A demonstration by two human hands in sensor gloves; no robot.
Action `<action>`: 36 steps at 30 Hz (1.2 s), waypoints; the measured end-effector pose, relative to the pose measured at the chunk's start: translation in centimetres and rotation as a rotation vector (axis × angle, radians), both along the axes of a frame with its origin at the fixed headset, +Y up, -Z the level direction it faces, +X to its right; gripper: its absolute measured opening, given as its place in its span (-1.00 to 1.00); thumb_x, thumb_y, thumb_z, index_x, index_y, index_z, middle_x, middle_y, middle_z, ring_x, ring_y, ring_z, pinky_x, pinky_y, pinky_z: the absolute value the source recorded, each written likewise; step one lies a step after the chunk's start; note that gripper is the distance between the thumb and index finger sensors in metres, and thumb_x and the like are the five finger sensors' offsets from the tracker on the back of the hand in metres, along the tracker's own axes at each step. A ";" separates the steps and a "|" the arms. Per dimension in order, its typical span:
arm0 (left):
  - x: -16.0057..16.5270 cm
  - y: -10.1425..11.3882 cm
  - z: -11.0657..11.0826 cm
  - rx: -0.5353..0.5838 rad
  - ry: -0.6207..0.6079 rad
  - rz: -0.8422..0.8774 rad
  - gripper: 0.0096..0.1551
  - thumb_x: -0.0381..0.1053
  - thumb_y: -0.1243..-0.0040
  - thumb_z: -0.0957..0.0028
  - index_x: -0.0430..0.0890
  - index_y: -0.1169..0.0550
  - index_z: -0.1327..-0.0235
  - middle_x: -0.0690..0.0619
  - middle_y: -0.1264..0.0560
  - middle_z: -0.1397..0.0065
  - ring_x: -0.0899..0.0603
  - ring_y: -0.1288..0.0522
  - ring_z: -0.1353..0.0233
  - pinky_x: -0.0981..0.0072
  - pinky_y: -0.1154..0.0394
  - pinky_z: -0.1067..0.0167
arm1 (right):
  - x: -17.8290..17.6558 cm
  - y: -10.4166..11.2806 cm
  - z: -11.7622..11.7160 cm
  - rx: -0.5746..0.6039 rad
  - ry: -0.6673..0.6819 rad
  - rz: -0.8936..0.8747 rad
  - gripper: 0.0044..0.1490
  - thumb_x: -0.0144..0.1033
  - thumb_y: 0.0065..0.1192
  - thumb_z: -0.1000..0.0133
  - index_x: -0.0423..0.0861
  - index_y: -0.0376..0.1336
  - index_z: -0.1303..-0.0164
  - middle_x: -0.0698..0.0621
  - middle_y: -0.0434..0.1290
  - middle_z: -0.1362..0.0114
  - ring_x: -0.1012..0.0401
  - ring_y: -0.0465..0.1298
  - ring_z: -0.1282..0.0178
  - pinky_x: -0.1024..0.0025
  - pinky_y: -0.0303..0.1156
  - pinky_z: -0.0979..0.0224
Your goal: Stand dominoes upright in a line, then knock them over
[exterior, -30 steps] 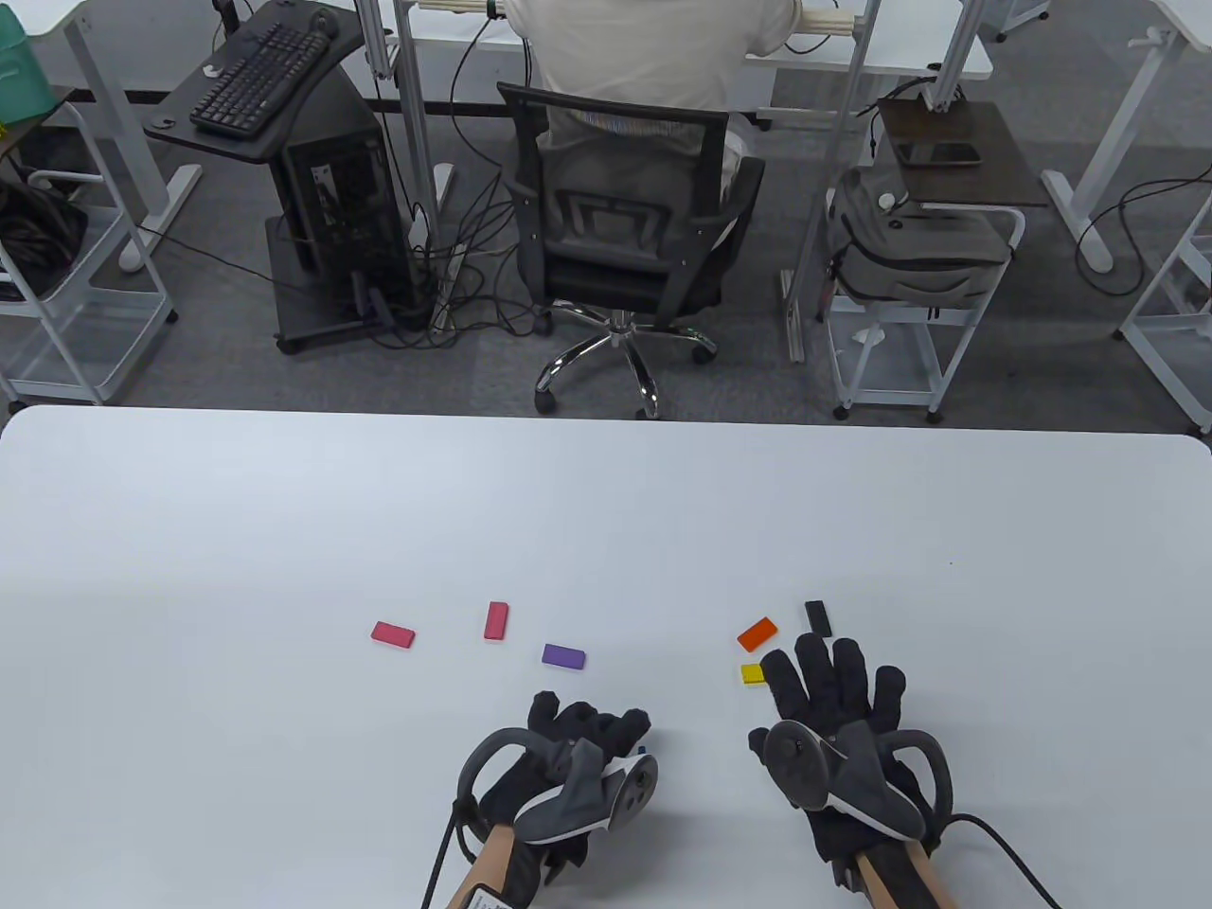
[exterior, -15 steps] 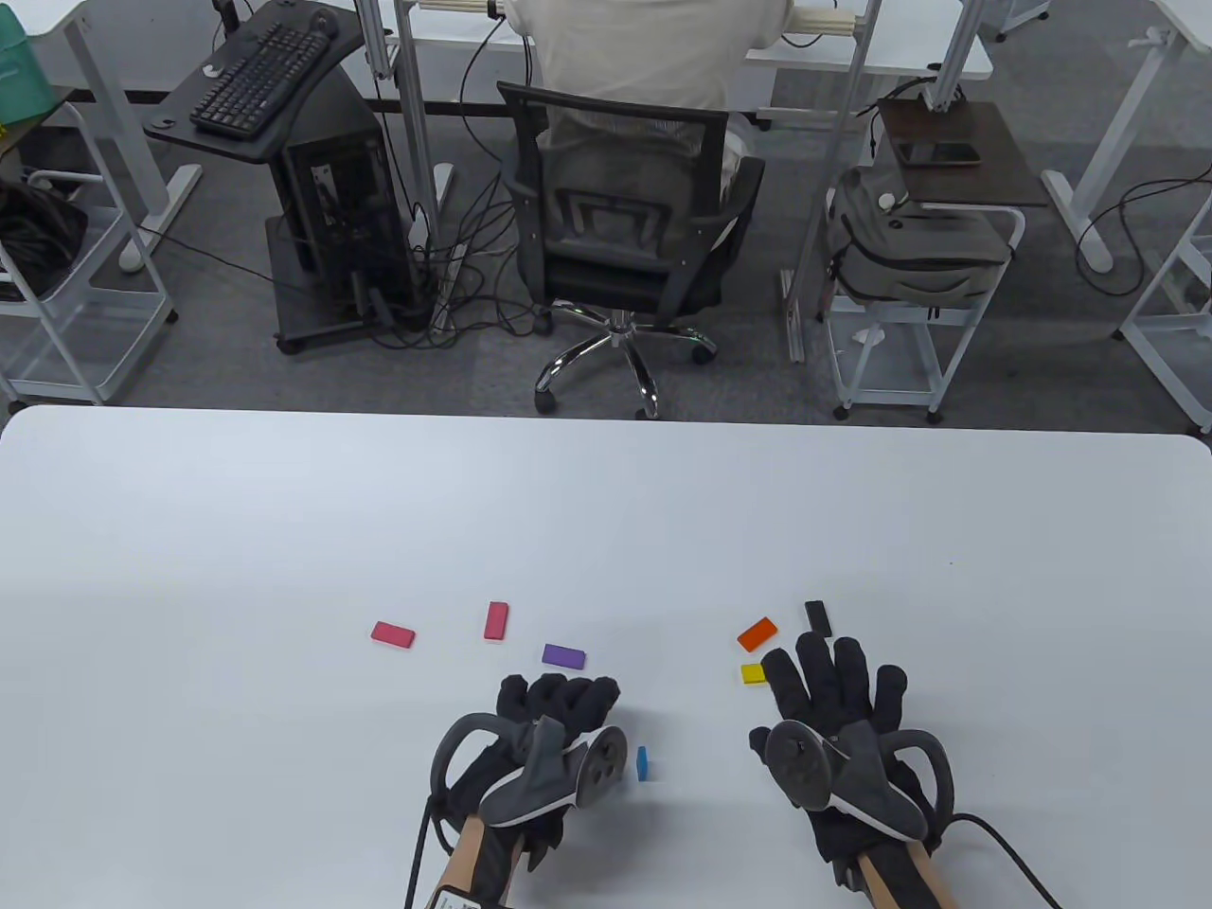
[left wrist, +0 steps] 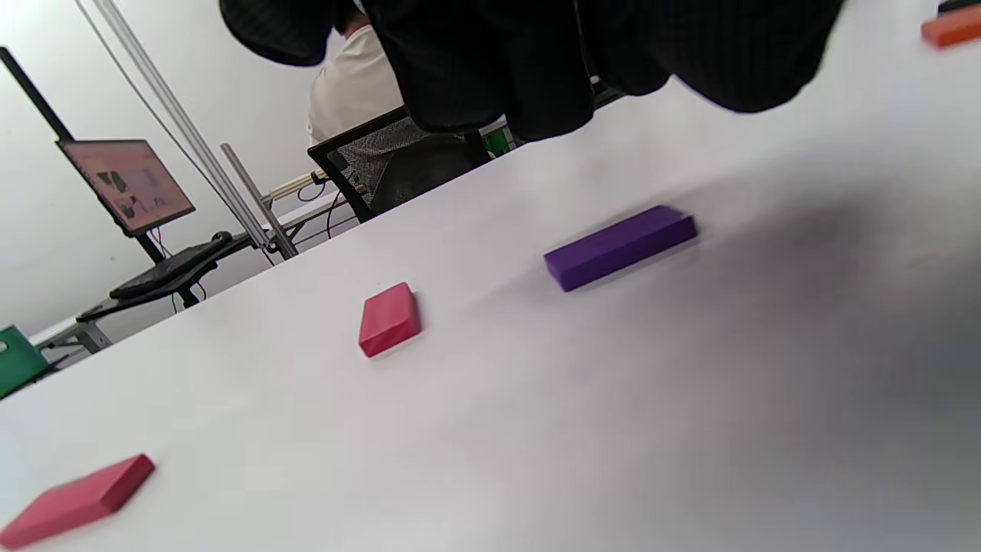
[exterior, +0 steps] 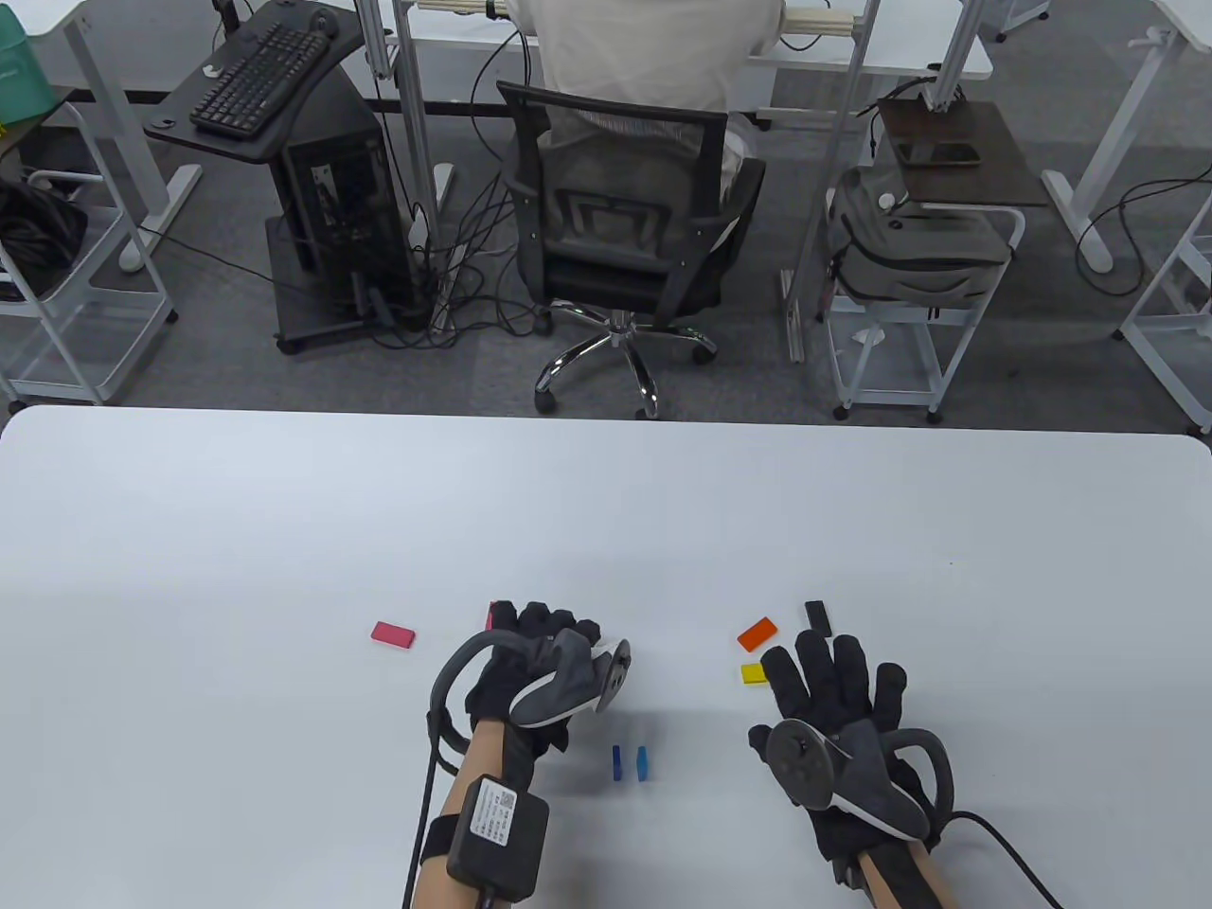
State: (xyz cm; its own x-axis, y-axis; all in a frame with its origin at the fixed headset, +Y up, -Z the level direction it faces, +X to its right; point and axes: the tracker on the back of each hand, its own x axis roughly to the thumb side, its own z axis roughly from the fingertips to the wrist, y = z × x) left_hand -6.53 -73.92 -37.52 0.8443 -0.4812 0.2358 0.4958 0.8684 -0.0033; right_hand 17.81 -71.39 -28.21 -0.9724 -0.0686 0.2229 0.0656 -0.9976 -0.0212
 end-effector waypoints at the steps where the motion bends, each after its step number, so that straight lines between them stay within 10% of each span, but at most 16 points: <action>1: 0.0 -0.2 -0.3 -0.004 -0.001 -0.022 -0.28 0.30 -0.14 0.06 0.41 -0.29 -0.45 0.36 -0.38 -0.62 0.07 -0.36 -0.68 -0.14 -0.22 -0.59 | 0.0 0.0 0.0 -0.001 -0.001 0.000 -0.05 0.10 -0.16 -0.33 -0.10 -0.33 -0.76 -0.35 -0.30 -0.80 -0.42 -0.27 -0.67 -0.53 -0.31 -0.46; 27: 0.1 -1.8 -1.7 -0.037 -0.039 -0.105 -0.40 0.22 -0.06 0.05 0.45 -0.34 -0.34 0.42 -0.47 -0.47 0.13 -0.39 -0.61 -0.14 -0.22 -0.58 | 0.1 0.1 -0.2 -0.015 -0.005 0.009 -0.05 0.10 -0.16 -0.33 -0.09 -0.33 -0.76 -0.36 -0.31 -0.80 -0.42 -0.27 -0.68 -0.53 -0.31 -0.45; 36: -1.5 2.7 2.3 -0.006 -0.018 0.174 -0.35 0.10 0.10 -0.11 0.11 -0.22 -0.53 0.19 -0.50 -0.49 0.00 -0.44 -0.54 -0.20 -0.21 -0.55 | 0.2 0.3 -0.1 -0.003 -0.006 0.000 -0.05 0.10 -0.16 -0.33 -0.10 -0.33 -0.76 -0.36 -0.31 -0.80 -0.42 -0.27 -0.67 -0.53 -0.31 -0.45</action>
